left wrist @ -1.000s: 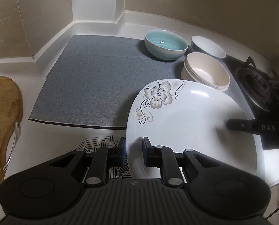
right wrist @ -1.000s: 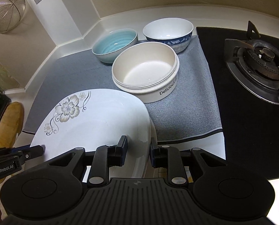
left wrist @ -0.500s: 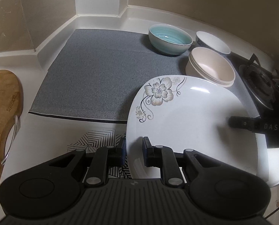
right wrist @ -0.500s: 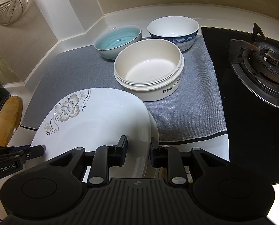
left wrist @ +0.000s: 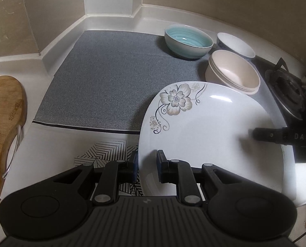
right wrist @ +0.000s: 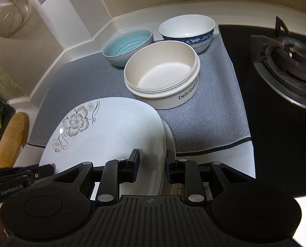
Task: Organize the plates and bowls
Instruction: 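Lower the flower-patterned plate onto the white and brown plates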
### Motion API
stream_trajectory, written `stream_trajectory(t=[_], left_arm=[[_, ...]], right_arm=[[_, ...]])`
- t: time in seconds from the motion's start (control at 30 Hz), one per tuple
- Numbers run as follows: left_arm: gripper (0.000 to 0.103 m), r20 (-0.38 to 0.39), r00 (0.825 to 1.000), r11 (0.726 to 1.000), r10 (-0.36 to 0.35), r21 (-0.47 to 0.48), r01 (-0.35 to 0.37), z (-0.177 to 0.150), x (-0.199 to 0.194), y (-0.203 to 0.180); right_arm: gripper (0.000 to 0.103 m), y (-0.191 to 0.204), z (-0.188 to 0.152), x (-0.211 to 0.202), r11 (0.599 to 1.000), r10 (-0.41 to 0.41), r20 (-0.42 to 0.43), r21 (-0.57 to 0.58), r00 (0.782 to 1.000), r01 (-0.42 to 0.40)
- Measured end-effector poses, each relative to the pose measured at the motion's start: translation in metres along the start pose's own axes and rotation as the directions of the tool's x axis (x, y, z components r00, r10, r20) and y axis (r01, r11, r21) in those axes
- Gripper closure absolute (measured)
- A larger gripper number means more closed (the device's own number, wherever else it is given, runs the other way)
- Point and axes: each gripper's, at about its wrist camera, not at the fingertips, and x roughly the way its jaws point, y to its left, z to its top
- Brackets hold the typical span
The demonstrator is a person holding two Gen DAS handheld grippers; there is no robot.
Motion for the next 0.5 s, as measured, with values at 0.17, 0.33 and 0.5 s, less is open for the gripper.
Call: stream_trajectory(t=[0.17, 0.33, 0.5], left_arm=[[0.082, -0.004, 1.0, 1.0, 0.012, 0.004, -0.012, 0.002, 0.001, -0.002], [0.083, -0.005, 1.0, 0.999, 0.028, 0.022, -0.028, 0.003, 0.001, -0.004], [0.083, -0.012, 0.999, 0.999, 0.037, 0.027, -0.037, 0.004, 0.001, -0.006]], right_arm=[[0.074, -0.007, 0.001, 0.0, 0.996, 0.029, -0.01, 0.079, 1.0, -0.028], [0.074, -0.018, 0.002, -0.001, 0.981, 0.075, -0.03, 0.181, 0.997, -0.068], [0.074, -0.029, 0.006, -0.001, 0.959, 0.119, -0.046, 0.263, 0.992, -0.103]])
